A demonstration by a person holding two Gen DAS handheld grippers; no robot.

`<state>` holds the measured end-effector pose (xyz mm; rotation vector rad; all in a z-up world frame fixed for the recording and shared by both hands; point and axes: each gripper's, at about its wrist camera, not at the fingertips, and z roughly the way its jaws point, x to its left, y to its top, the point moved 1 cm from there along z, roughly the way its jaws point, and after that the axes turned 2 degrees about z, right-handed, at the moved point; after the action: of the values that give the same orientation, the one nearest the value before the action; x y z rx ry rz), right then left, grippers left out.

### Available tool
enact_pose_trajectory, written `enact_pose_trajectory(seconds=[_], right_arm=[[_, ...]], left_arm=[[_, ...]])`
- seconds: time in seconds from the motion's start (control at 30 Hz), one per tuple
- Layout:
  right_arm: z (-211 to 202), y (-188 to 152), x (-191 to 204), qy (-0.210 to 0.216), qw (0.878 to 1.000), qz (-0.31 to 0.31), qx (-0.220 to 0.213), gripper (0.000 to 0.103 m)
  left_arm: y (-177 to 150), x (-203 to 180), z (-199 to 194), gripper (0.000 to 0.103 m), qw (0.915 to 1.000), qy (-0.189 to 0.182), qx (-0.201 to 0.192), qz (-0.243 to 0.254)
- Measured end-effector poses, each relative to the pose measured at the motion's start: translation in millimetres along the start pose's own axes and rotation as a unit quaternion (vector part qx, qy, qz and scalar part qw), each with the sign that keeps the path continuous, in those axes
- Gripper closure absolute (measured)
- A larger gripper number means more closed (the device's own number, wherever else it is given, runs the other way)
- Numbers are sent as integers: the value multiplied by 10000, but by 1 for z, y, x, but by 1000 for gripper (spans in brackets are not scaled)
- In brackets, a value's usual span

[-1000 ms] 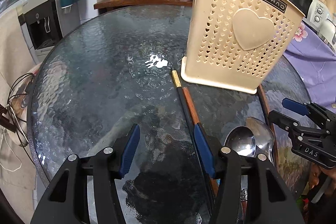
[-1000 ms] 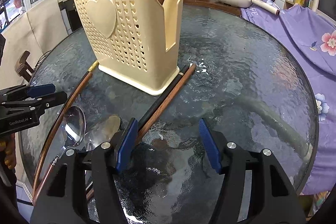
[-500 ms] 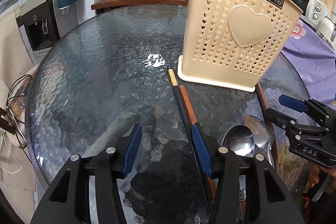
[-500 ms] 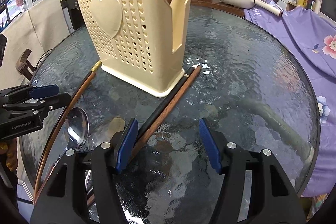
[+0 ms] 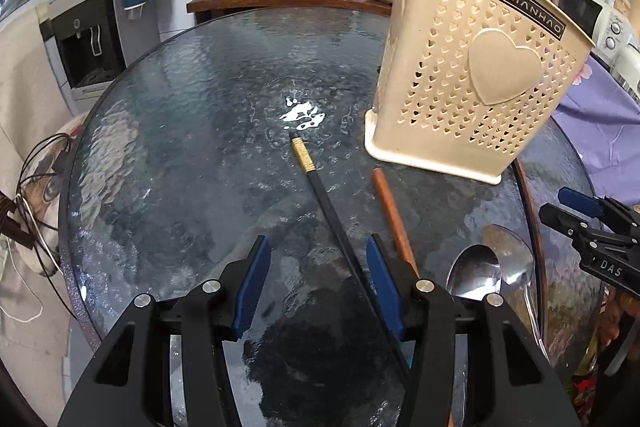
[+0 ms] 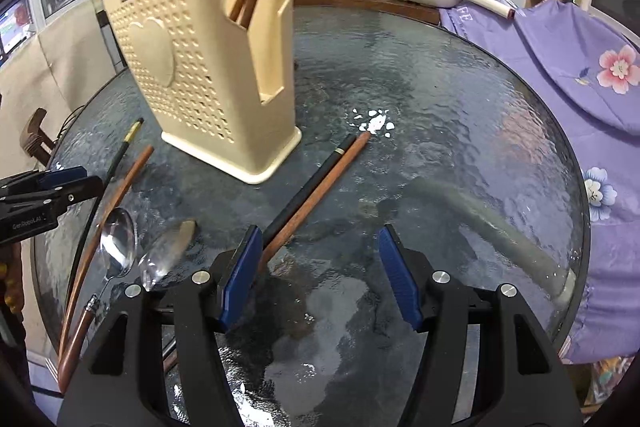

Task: Organize utensils
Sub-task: 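Move both open tools back toward the remaining utensils beside the holder, then grasp the black gold-tipped chopstick with the left tool while the right tool grasps a wooden chopstick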

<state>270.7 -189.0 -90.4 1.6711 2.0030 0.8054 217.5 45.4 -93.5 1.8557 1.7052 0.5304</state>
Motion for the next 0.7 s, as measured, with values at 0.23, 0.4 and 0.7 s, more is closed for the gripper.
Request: enact_pose_trajectory(seconds=[0.23,0.4,0.7], right_arm=[[7,2,-3,-89,9999,30,93,45],[12,2,-10,-85,9997,116,191,45],[16,8,4,104,9997,85,182,45]], left_arm=[[1,-2,4,54,10000,25,9,-7],[4,-3,7,54,10000,63,17,9],[11,-2,12,54,9999,97,6,45]])
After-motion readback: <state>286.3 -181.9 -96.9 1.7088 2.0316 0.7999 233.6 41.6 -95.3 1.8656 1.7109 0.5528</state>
